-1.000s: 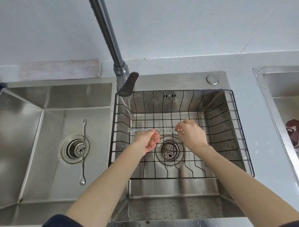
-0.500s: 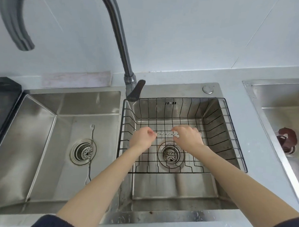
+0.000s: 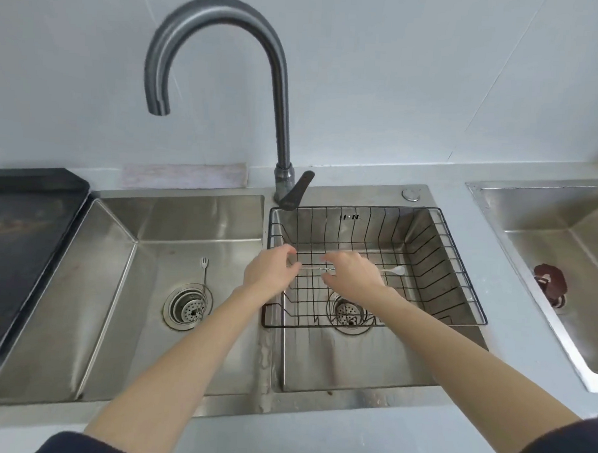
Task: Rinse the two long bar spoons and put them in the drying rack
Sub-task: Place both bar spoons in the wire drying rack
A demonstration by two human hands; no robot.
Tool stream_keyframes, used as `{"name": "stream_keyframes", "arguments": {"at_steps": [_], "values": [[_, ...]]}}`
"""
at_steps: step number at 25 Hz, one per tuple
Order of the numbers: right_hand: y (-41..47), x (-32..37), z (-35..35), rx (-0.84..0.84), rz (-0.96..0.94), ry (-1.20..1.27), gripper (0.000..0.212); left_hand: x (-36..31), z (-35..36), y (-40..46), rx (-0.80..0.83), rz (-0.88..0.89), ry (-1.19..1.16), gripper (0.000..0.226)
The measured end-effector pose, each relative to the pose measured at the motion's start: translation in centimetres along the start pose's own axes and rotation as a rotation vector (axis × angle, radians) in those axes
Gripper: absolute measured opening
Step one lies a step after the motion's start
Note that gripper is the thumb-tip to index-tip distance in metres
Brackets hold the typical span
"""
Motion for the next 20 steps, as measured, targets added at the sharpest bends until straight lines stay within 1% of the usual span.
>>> {"name": "stream_keyframes", "arguments": {"at_steps": [5, 10, 16, 20], "values": [[-0.5, 5.1, 1.6, -0.014, -0.033, 0.028, 0.038, 4.5, -2.7, -1.7, -0.029, 0.002, 0.122, 0.038], [0.0, 10.0, 4.0, -0.014, -0.057, 0.069, 0.041, 10.3, -4.3, -2.7, 0.025, -0.017, 0.225, 0.042], [1.8, 15.1, 7.3, 0.026, -0.067, 0.062, 0.042, 16.8, -5.9, -2.5, 0.083, -0.046, 0.259, 0.045], [3.5, 17.1, 9.8, 0.083, -0.022, 0.096, 0.041, 20.1, -6.4, -2.2, 0.105, -0.063, 0.266, 0.042]]}}
Point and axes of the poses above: each hand's wrist, its own y-axis towards the middle knuckle, its own z-axis out of the palm, x = y × z, the point moved 3 cm from there along y, towards the middle knuckle, and after that the axes turned 2 degrees about y, right-handed, at the moved point
